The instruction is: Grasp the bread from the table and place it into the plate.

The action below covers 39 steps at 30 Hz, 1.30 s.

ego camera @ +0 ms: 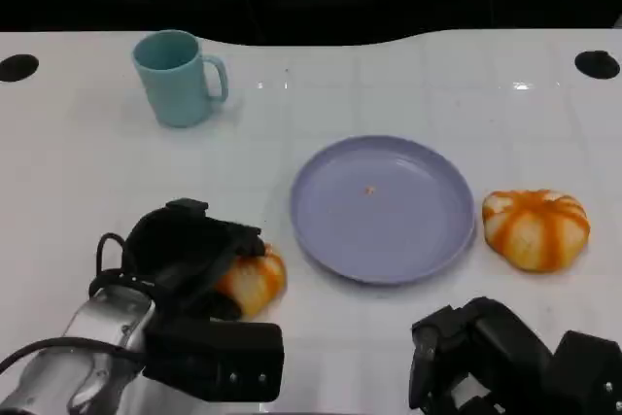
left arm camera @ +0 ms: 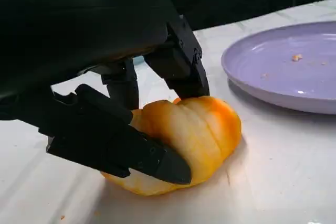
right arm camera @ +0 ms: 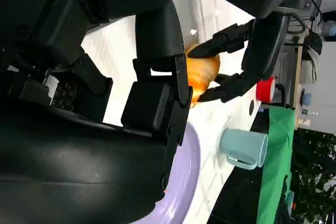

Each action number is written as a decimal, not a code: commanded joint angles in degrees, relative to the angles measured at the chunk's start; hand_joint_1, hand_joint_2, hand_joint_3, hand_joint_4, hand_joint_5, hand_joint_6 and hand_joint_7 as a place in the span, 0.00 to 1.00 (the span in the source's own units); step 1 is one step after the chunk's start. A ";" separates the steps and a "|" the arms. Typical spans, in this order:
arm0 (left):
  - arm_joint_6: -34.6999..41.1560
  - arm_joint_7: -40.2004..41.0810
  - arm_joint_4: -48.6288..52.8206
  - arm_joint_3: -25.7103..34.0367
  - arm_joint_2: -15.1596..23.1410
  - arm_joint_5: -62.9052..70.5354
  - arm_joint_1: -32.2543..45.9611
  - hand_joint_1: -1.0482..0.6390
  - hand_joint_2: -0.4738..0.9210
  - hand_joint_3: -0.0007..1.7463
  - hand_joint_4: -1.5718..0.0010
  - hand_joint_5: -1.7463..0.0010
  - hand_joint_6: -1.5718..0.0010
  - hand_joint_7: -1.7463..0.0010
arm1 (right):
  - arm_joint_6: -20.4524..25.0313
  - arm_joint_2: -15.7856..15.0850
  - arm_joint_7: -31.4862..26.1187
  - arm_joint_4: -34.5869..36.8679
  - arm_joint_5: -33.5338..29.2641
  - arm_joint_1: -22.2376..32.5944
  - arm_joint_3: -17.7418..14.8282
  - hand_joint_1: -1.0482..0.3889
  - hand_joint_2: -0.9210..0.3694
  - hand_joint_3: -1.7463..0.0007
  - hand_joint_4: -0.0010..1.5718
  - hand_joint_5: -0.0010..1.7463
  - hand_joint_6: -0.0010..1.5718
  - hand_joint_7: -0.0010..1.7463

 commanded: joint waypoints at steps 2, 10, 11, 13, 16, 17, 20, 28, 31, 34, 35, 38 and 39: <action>-2.78 6.17 0.34 0.42 1.98 0.02 0.83 0.45 0.96 0.29 0.52 0.00 0.55 0.23 | 0.07 -0.34 -0.57 -0.25 0.09 0.14 -0.42 0.00 0.60 0.26 0.98 0.74 1.00 0.60; -5.92 9.76 -0.44 1.51 2.79 -0.95 0.34 0.46 0.95 0.35 0.51 0.00 0.58 0.15 | 1.19 -0.17 -1.04 -1.06 0.03 0.25 -0.32 0.00 0.63 0.22 0.99 0.74 1.00 0.62; -6.10 9.79 -0.62 1.62 2.87 -1.01 0.33 0.46 0.95 0.35 0.50 0.00 0.59 0.14 | 1.19 -0.19 -1.13 -1.09 -0.07 0.24 -0.30 0.00 0.64 0.22 0.99 0.74 1.00 0.62; -6.89 10.13 -0.79 1.96 3.13 -1.17 0.18 0.46 0.95 0.36 0.50 0.00 0.58 0.16 | 1.18 -0.12 -1.04 -1.00 0.17 0.21 -0.32 0.00 0.64 0.21 0.99 0.74 1.00 0.61; -7.15 9.97 -1.45 2.47 3.49 -1.10 0.20 0.45 0.95 0.37 0.49 0.00 0.55 0.21 | 1.84 -0.16 -1.39 -1.63 -0.16 0.52 -0.21 0.00 0.65 0.20 0.99 0.75 1.00 0.61; -7.16 9.89 -1.59 2.58 3.52 -1.06 0.25 0.45 0.95 0.37 0.49 0.00 0.55 0.22 | 2.02 -0.17 -1.47 -1.75 -0.22 0.54 -0.19 0.00 0.65 0.20 0.99 0.75 1.00 0.62; -7.03 10.00 -2.98 3.31 4.06 -0.88 0.85 0.45 0.94 0.36 0.49 0.00 0.54 0.23 | 2.25 -0.05 -1.37 -2.17 0.05 0.88 -0.10 0.00 0.66 0.20 0.98 0.75 1.00 0.61; -5.91 7.24 -14.50 7.54 6.15 -2.16 4.80 0.46 0.86 0.46 0.49 0.00 0.49 0.28 | 2.57 -0.28 -1.58 -2.65 -0.48 1.16 0.16 0.00 0.64 0.21 0.98 0.75 1.00 0.61; -6.25 6.70 -17.33 8.38 6.09 -2.84 5.26 0.46 0.85 0.48 0.48 0.00 0.50 0.23 | 2.60 -0.26 -1.59 -2.56 -0.37 0.95 0.08 0.00 0.65 0.21 0.98 0.75 1.00 0.62; -7.21 7.26 -18.15 8.49 5.43 -3.19 4.65 0.46 0.84 0.47 0.48 0.00 0.53 0.15 | 1.98 -0.27 -1.53 -1.96 -0.29 0.61 -0.07 0.00 0.65 0.20 0.98 0.75 1.00 0.62; -7.83 7.68 -17.95 8.42 5.20 -3.34 4.28 0.47 0.84 0.45 0.48 0.00 0.56 0.10 | 2.11 -0.30 -1.49 -1.98 -0.24 0.58 -0.09 0.00 0.65 0.20 0.98 0.75 1.00 0.62; -7.91 6.13 -17.01 7.54 3.84 -3.33 2.11 0.46 0.83 0.42 0.50 0.00 0.60 0.05 | 1.76 -0.42 -1.09 -1.67 0.04 0.75 -0.12 0.00 0.65 0.20 0.98 0.75 1.00 0.62; -7.96 5.62 -16.29 7.13 3.19 -3.36 1.11 0.45 0.83 0.41 0.50 0.00 0.60 0.05 | 1.04 -0.48 -0.95 -1.13 0.01 0.71 -0.13 0.00 0.64 0.21 0.98 0.75 1.00 0.62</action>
